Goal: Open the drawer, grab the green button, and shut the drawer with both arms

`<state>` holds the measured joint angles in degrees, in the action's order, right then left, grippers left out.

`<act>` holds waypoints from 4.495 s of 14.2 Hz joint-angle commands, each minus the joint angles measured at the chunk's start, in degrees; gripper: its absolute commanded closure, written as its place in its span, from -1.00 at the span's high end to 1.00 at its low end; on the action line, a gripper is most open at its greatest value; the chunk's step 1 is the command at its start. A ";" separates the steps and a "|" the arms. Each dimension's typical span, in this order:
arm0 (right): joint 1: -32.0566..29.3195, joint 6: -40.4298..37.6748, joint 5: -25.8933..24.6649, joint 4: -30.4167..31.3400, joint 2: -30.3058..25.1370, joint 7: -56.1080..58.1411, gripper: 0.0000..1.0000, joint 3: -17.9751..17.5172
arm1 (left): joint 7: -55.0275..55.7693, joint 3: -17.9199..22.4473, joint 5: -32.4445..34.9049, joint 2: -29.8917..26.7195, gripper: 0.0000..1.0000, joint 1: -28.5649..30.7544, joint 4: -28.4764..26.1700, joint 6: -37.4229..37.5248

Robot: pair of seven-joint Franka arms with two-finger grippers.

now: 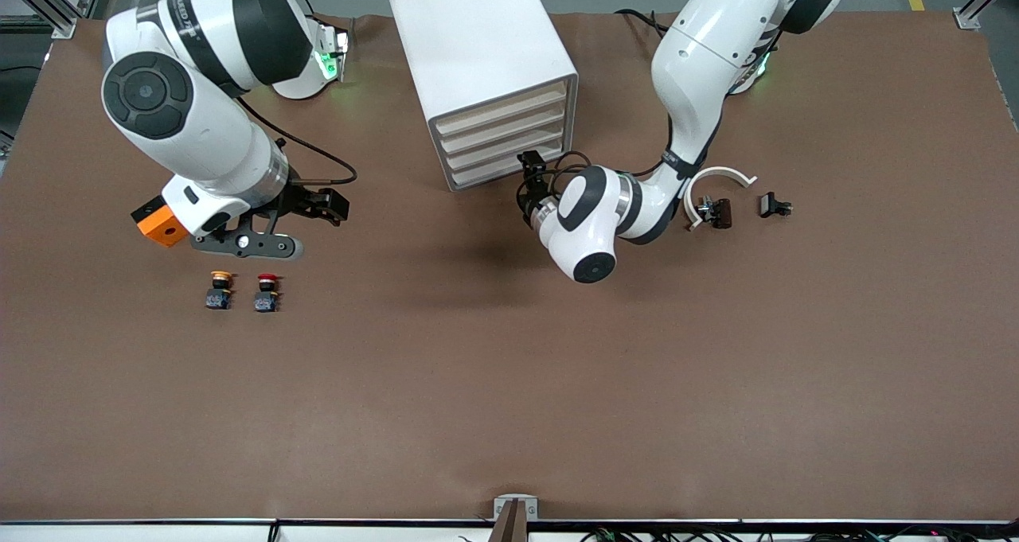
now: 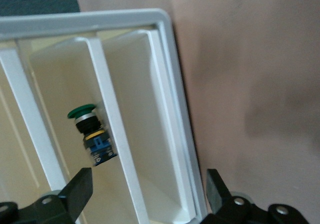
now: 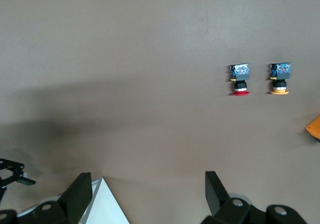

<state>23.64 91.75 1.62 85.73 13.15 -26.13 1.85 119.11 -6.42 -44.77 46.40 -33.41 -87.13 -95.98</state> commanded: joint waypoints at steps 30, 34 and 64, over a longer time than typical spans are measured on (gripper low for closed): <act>0.18 -0.87 5.67 -1.44 0.65 0.29 1.00 -0.35 | 10.80 -0.53 -6.65 6.60 -0.23 -4.29 3.46 5.63; 1.76 -0.87 5.58 -1.44 0.65 -0.84 1.00 -0.35 | 11.06 -0.35 -6.65 6.60 -0.37 -4.12 3.55 5.63; 17.85 15.56 7.25 5.31 4.69 -43.65 1.00 -0.35 | 5.44 7.56 -6.38 6.68 -1.00 -0.60 12.68 1.58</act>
<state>40.95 105.64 8.01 89.18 18.40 -67.70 1.21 126.01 0.14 -50.38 52.57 -34.06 -76.88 -92.09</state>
